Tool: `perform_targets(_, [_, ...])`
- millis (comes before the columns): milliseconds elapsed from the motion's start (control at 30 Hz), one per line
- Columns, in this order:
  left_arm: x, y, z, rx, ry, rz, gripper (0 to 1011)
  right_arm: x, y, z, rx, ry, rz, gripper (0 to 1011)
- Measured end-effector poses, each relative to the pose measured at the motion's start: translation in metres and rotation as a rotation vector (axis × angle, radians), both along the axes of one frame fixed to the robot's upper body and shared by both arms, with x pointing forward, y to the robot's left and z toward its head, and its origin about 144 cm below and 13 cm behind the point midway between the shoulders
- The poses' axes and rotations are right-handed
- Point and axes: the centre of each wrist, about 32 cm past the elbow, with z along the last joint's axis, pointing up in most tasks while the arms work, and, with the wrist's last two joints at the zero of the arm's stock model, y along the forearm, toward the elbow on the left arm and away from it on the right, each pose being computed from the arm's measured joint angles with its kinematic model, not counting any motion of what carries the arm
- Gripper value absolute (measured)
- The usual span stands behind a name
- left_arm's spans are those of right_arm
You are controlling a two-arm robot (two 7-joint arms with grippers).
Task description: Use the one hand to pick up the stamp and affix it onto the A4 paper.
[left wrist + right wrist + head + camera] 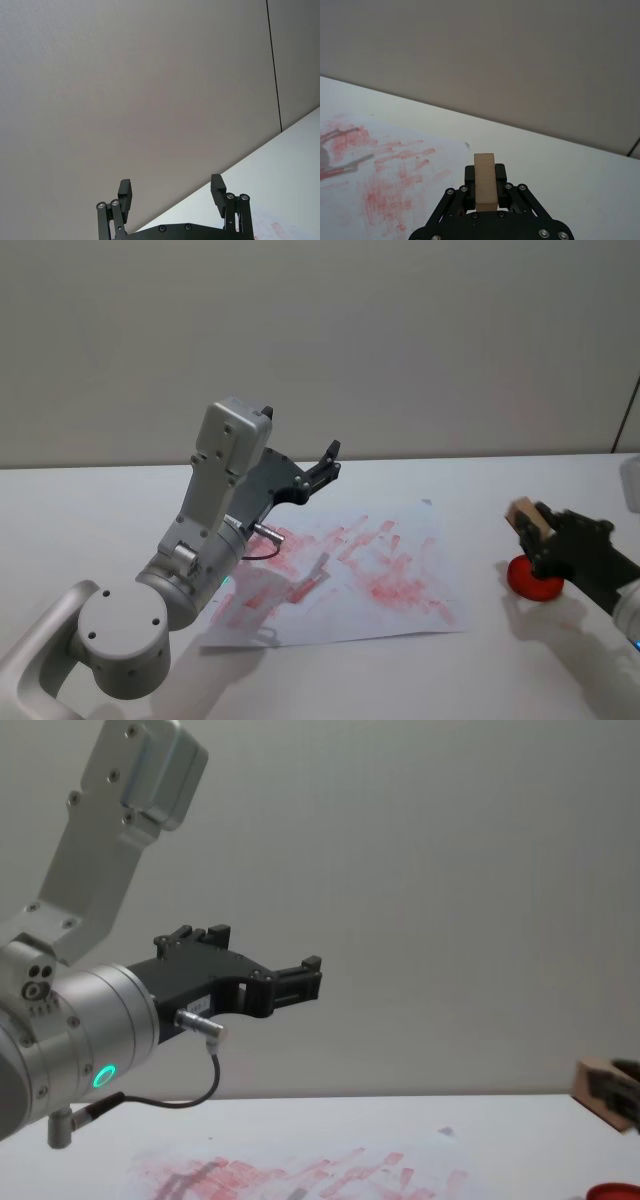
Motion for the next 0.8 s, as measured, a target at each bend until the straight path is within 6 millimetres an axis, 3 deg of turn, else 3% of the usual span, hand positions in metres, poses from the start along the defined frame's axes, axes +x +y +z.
perform_targets(367, [0.0,0.0,0.0,0.0,0.0,0.0,1001,-0.006,-0.012,-0.007,-0.031,0.095,-0.078,217])
perform_targets(800, [0.0,0.0,0.0,0.0,0.0,0.0,1001,0.009,-0.012,-0.016,-0.069,0.158,-0.084,217])
